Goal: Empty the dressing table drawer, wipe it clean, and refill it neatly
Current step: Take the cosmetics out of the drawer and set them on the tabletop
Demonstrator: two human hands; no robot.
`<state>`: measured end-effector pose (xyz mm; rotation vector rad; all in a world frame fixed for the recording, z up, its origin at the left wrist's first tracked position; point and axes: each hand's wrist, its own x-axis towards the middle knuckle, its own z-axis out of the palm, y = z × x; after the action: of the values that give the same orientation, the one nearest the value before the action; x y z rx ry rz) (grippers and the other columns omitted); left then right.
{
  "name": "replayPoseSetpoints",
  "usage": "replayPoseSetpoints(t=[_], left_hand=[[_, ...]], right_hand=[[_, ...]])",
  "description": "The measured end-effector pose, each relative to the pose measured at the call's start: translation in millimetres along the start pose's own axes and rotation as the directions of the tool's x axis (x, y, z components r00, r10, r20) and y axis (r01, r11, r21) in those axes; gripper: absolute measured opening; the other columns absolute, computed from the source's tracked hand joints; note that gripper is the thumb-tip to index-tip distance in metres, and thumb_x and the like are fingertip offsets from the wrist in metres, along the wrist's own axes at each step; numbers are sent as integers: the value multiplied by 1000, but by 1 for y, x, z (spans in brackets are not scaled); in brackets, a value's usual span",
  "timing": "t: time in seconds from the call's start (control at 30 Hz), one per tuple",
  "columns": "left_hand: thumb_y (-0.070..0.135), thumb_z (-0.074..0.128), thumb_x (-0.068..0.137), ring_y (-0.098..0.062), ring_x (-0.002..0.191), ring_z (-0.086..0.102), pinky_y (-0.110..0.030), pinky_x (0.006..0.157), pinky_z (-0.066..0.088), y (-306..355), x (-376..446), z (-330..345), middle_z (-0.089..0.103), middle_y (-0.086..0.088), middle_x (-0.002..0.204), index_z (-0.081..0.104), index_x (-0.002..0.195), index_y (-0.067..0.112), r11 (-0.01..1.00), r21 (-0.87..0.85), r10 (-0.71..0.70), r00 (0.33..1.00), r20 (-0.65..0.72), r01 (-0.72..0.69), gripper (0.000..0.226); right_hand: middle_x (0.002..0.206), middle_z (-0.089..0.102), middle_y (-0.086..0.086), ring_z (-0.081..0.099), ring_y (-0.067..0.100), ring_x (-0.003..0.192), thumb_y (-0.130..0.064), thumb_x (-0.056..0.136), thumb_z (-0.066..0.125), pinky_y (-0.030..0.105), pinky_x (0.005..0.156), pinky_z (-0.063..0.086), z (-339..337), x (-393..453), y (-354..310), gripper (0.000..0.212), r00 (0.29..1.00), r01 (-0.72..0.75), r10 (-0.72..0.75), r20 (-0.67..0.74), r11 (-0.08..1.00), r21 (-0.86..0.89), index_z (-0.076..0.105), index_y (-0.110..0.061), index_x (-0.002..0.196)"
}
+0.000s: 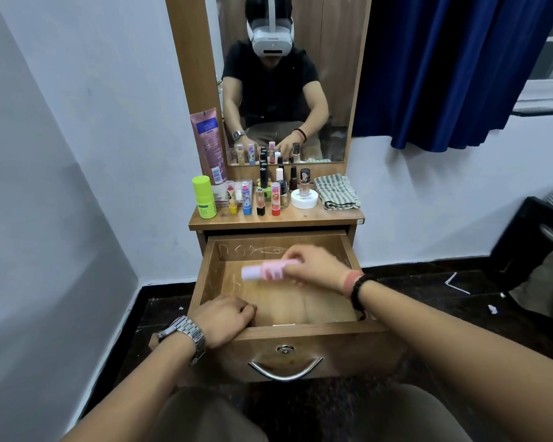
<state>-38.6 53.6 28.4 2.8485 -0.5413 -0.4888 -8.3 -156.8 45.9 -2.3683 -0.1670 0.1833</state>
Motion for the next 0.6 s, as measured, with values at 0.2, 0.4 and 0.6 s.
replayPoseSetpoints(t=[0.2,0.4,0.6], left_hand=[[46,26,100,-20,100,57,-29,79,41,-1,0,0,63,-7,112,66,101,23,1000,-24,-4,1000,-3,4,46],[48,25,99,-20,102,57,-30,81,42,-1,-1,-1,62,-6,114,66,101,24,1000,-18,-6,1000,-9,6,47],[46,25,100,-21,101,57,-28,74,36,-2,-1,1,63,-5,111,63,90,26,999,-17,29,999,-31,-29,44]], right_hand=[[113,70,12,65,15,94,-14,94,54,24,76,52,-42,-23,18,25,1000,-19,16,13,582,813,63,-9,117],[104,73,6,68,13,86,-2,89,61,20,68,56,-41,-16,14,31,994,90,-19,-106,682,726,60,-12,118],[100,70,3,66,13,91,-12,81,68,21,74,53,-55,25,1,23,898,139,103,-427,857,497,65,-15,104]])
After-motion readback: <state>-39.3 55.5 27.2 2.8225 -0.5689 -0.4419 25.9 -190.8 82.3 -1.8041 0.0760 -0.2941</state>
